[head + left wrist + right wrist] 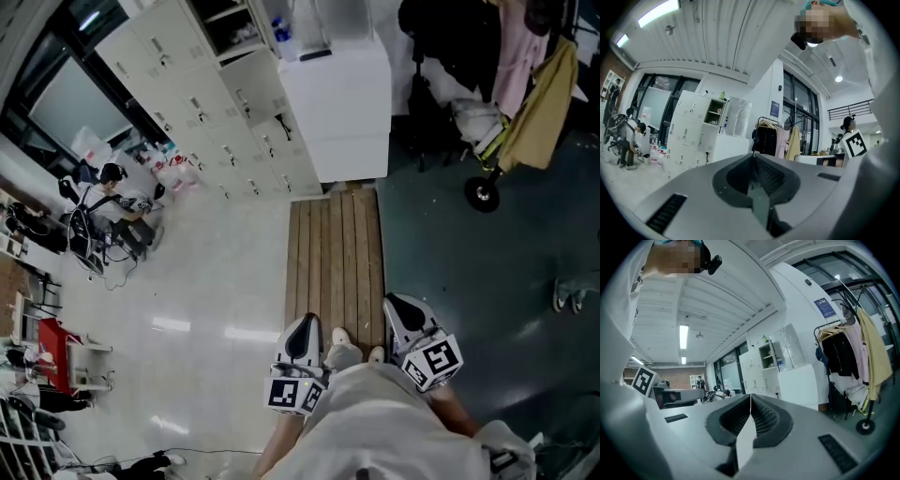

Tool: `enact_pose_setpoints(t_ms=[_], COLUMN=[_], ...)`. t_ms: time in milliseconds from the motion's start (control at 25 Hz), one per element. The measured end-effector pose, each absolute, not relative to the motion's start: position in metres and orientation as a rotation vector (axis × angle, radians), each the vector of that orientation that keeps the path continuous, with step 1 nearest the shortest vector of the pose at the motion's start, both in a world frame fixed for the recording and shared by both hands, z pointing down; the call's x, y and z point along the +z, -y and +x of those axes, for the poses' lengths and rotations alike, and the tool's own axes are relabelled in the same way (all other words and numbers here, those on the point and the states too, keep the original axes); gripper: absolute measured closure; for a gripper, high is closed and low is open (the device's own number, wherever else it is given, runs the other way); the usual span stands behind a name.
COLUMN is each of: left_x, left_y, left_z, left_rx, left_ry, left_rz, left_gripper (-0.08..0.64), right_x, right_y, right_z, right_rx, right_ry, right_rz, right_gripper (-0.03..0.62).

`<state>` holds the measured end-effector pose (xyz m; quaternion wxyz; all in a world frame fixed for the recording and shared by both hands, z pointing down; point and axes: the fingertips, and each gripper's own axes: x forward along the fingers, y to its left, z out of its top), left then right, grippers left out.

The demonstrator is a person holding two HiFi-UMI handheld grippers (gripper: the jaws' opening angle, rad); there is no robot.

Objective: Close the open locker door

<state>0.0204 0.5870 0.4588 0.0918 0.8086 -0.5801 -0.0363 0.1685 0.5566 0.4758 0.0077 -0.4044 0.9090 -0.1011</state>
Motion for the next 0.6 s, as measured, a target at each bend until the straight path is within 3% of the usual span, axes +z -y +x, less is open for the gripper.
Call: enact_pose_setpoints(t_ms=[600], left_x=[0.475], left_y=[-0.609], left_z=[0.040], left_rx=[-0.125], left_ry=[1.686], left_rz=[2.404], left_gripper=[0.540], right_x=[0.480], right_y=[-0.591], right_z=[0.188], right_rx=[-0.328], right_ry=[-2.832], right_rz=[-1.268], right_gripper=[0.563])
